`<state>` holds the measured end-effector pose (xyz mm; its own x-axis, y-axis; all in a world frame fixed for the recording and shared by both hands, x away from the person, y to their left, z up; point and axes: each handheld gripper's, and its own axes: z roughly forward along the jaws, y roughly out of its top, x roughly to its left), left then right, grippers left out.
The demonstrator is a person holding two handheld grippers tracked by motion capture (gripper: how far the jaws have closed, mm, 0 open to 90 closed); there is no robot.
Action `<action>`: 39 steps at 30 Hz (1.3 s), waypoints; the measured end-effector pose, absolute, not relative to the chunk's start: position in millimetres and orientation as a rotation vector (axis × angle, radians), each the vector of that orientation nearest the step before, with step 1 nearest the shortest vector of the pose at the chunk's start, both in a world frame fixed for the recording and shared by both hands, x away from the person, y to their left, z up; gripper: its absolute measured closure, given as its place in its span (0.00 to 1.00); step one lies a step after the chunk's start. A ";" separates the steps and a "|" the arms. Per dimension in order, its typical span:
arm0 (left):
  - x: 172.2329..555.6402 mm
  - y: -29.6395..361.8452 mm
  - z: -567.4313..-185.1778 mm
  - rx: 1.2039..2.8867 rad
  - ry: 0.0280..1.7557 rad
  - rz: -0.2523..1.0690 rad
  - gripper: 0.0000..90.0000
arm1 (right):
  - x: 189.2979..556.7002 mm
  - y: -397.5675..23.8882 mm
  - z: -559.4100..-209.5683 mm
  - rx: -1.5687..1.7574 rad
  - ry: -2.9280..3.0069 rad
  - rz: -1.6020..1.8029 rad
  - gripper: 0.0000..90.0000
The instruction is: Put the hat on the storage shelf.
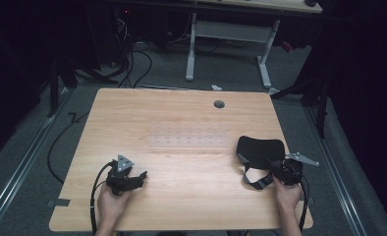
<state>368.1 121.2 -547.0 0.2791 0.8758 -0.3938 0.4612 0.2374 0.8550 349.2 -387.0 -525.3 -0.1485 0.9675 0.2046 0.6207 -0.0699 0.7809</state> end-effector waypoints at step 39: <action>368.0 120.9 -546.9 1.396 1.352 0.455 0.34 | 314.9 -354.6 -490.3 1.505 1.819 1.209 0.94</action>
<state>368.0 120.9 -546.9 0.2784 0.8769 -0.3920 0.4620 0.2355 0.8550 314.9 -354.6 -490.3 -0.2766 0.9467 0.1649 0.5187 0.0026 0.8550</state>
